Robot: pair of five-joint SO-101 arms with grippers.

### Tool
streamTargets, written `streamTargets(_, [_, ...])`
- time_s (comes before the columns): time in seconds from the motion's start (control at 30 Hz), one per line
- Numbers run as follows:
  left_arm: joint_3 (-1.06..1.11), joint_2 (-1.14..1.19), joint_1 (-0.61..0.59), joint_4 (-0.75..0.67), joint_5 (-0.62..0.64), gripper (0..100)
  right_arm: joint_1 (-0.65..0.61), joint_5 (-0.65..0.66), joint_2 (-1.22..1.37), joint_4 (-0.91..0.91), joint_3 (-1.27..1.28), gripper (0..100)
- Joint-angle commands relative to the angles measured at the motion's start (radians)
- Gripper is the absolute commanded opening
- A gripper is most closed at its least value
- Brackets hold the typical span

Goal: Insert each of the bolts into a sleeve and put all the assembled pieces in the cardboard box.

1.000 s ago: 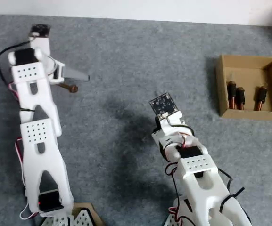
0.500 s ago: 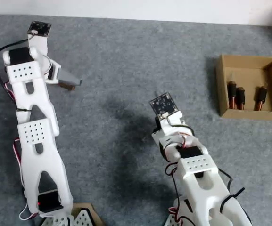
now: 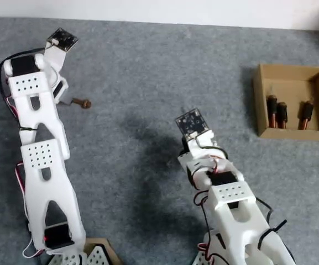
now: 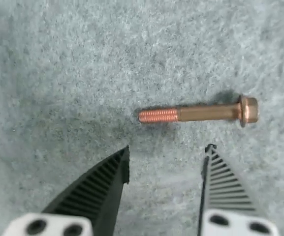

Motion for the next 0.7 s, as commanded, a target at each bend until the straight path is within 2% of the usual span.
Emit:
streamTargets(0.0, [-0.024, -0.085, -0.004, 0.009, -0.222, 22, -0.012, 0.012, -0.027, -0.030, -0.005, 0.4])
streamTargets(0.13, [0.042, -0.091, 0.005, 0.009, -0.390, 22, -0.012, 0.012, -0.027, -0.030, -0.005, 0.4])
streamTargets(0.27, [0.087, -0.091, 0.025, 0.009, -0.496, 22, -0.012, 0.012, -0.027, -0.030, -0.008, 0.4])
streamTargets(0.43, [0.097, -0.093, 0.065, 0.009, -0.539, 23, -0.012, 0.012, -0.027, -0.030, -0.008, 0.4])
streamTargets(0.6, [0.127, -0.162, 0.105, 0.009, -0.559, 35, -0.012, 0.012, -0.027, -0.030, -0.008, 0.4])
streamTargets(0.67, [0.176, -0.193, 0.111, 0.009, -0.601, 37, -0.012, 0.012, -0.027, -0.030, -0.008, 0.4])
